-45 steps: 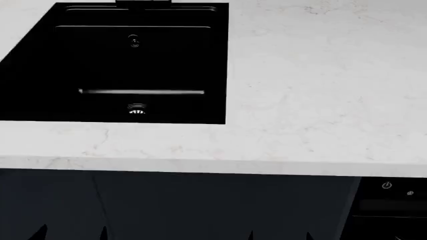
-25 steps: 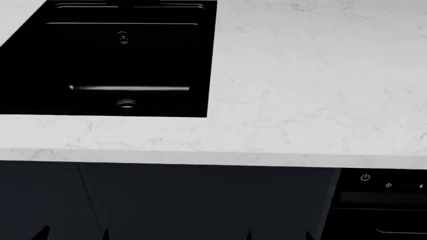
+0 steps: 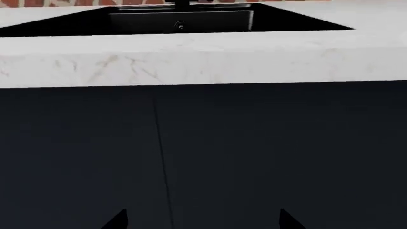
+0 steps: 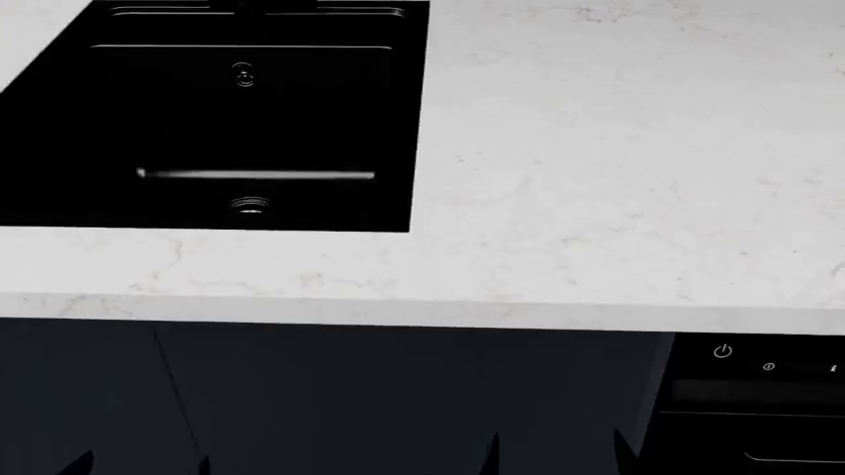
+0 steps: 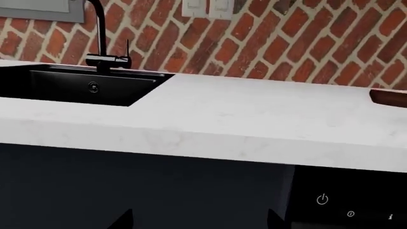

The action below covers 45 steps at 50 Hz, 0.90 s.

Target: Place the bread and cheese on the cutting board.

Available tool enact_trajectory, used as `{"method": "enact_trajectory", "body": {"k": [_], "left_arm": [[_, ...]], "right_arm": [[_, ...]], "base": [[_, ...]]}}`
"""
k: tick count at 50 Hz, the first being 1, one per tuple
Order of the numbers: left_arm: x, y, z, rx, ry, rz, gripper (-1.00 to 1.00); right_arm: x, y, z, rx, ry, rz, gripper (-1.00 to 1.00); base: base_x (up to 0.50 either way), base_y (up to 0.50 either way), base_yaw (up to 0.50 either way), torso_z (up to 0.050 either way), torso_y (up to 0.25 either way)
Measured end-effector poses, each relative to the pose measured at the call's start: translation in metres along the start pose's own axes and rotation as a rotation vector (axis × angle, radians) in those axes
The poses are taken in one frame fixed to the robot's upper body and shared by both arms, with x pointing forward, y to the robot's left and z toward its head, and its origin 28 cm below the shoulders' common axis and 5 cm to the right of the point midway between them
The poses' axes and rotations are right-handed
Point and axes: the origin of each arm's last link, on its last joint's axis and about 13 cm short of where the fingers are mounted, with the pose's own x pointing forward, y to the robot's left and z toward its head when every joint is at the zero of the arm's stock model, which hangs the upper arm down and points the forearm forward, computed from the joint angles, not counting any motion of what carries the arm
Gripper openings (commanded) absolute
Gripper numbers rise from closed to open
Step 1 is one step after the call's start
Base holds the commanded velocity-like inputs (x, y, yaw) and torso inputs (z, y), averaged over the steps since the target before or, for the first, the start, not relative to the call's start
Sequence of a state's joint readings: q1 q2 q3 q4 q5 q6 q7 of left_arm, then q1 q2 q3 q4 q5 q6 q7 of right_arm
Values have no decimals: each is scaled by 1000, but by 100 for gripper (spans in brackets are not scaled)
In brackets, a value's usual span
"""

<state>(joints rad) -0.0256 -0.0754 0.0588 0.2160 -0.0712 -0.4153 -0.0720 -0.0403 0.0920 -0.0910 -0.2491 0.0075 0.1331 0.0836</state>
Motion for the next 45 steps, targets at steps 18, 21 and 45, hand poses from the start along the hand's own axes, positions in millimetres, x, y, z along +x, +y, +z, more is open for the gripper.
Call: {"method": "enact_trajectory", "body": {"k": [18, 21, 45], "left_arm": [[-53, 2, 96, -35, -43, -41, 100], [-59, 2, 99, -20, -39, -52, 100], [-75, 3, 110, 52, -14, -77, 100]], "right_arm": [[-21, -7, 96, -60, -44, 21, 100], [-25, -7, 101, -57, -49, 28, 100], [-37, -17, 113, -4, -69, 4, 100]], "base": [[0, 0, 0, 0, 0], [0, 0, 0, 0, 0], [-1, -490, 0, 0, 0]]}}
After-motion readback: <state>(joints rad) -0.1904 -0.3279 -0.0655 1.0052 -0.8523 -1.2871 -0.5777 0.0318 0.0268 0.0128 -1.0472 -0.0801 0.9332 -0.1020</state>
